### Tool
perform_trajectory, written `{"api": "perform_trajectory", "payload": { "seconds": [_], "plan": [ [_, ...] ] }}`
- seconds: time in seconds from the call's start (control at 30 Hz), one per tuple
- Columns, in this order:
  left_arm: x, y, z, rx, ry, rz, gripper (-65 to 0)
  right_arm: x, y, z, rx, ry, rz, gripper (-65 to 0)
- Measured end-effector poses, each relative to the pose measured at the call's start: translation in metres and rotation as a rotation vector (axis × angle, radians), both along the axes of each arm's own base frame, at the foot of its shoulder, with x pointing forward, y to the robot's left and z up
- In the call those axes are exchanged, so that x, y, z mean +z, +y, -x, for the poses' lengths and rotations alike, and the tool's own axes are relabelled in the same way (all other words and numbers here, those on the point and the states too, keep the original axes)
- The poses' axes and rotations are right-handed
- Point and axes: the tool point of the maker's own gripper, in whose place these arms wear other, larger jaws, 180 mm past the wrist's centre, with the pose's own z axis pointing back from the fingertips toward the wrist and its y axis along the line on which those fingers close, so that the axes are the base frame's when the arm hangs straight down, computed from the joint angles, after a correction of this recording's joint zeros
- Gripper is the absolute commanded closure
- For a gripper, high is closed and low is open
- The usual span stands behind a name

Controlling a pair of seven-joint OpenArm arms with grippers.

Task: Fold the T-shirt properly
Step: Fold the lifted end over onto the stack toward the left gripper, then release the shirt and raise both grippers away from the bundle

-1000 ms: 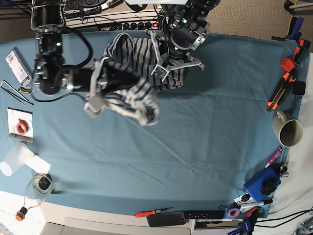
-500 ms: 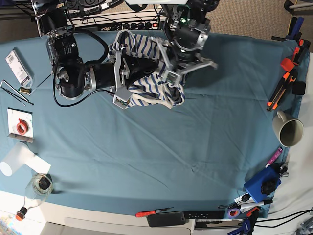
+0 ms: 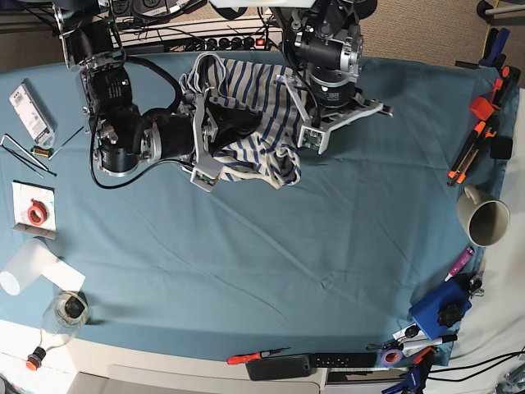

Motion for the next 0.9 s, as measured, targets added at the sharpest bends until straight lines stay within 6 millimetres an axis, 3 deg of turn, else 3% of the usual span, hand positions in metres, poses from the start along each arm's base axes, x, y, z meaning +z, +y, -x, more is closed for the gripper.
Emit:
{"api": "perform_trajectory", "payload": {
  "seconds": [0.17,0.43,0.7,0.9],
  "plan": [
    [0.004,0.008,-0.002,0.041,-0.025,-0.024,0.0,0.0,0.002,0.002,0.011,0.003,-0.004,-8.3],
    [0.015,0.03,-0.007,0.133,-0.093,-0.104,0.0,0.0,0.032,0.014,0.193,-0.024,0.036,-8.2],
    [0.016,0.03,-0.007,0.135,-0.094,-0.104,0.0,-0.005,0.037,0.015,0.248,-0.048,0.085,-8.2],
    [0.018,0.029,-0.01,0.127,-0.116,-0.102,0.0,0.007,0.044,0.021,0.261,-0.017,0.012,-8.2]
  ]
}}
